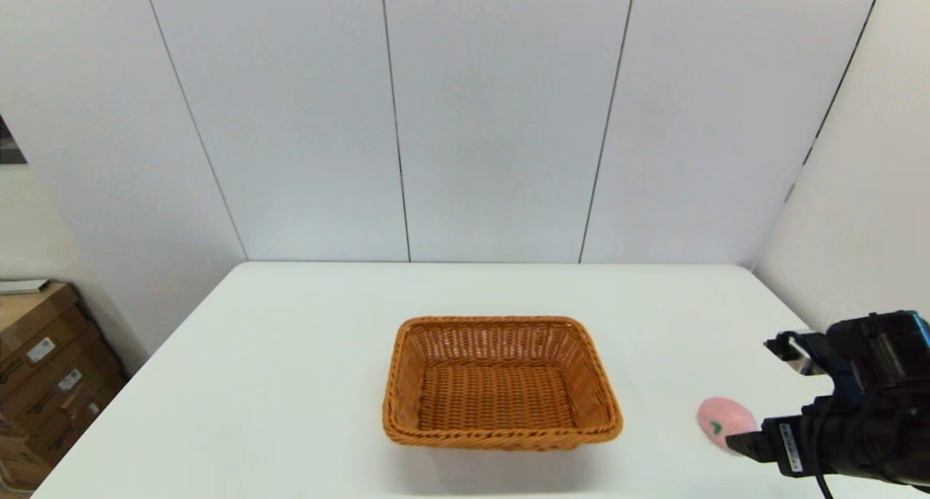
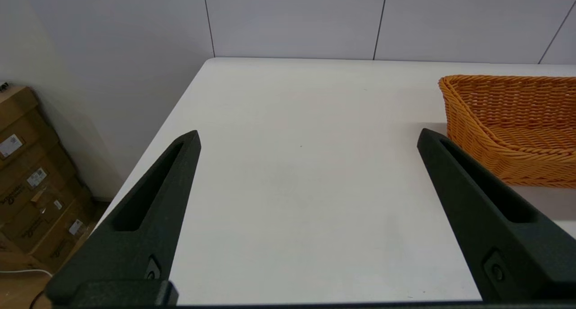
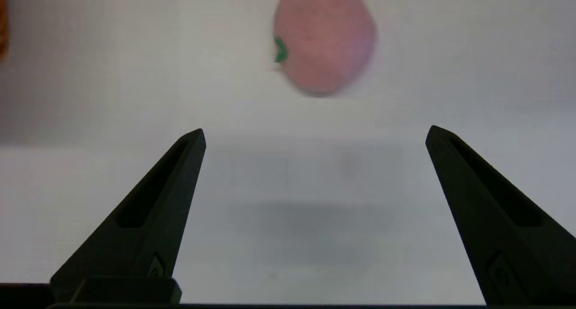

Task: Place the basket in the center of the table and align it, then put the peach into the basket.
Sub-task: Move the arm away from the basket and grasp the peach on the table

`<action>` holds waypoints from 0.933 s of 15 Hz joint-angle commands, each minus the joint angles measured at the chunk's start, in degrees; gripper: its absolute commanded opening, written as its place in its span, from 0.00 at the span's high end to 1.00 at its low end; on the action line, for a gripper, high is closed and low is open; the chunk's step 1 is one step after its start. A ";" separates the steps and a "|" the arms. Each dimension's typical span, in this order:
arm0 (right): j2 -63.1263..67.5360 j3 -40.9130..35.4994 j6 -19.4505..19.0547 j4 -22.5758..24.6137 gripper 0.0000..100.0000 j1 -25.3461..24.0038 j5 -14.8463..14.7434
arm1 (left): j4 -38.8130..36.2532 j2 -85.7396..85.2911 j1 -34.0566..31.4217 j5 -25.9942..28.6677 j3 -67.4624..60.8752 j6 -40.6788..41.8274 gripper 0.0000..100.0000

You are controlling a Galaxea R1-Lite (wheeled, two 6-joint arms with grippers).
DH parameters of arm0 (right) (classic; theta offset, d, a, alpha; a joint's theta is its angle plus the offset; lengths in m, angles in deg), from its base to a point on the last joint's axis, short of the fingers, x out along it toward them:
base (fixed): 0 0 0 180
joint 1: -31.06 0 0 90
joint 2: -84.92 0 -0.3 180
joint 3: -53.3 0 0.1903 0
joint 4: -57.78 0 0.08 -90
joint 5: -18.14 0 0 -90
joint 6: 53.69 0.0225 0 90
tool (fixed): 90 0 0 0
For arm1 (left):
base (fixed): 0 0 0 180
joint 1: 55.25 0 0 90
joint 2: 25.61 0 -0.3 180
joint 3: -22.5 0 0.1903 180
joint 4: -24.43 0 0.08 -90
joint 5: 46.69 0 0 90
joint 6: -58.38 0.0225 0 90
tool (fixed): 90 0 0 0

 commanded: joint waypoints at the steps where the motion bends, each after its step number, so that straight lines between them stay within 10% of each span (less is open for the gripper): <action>1: 6.94 -0.04 0.05 3.42 0.00 0.61 0.06 | -0.07 0.05 0.00 -0.03 -0.07 -0.16 0.00; 14: 19.25 -0.04 2.16 17.22 0.00 1.75 0.15 | 0.01 0.05 0.00 -0.03 -0.07 -0.69 0.00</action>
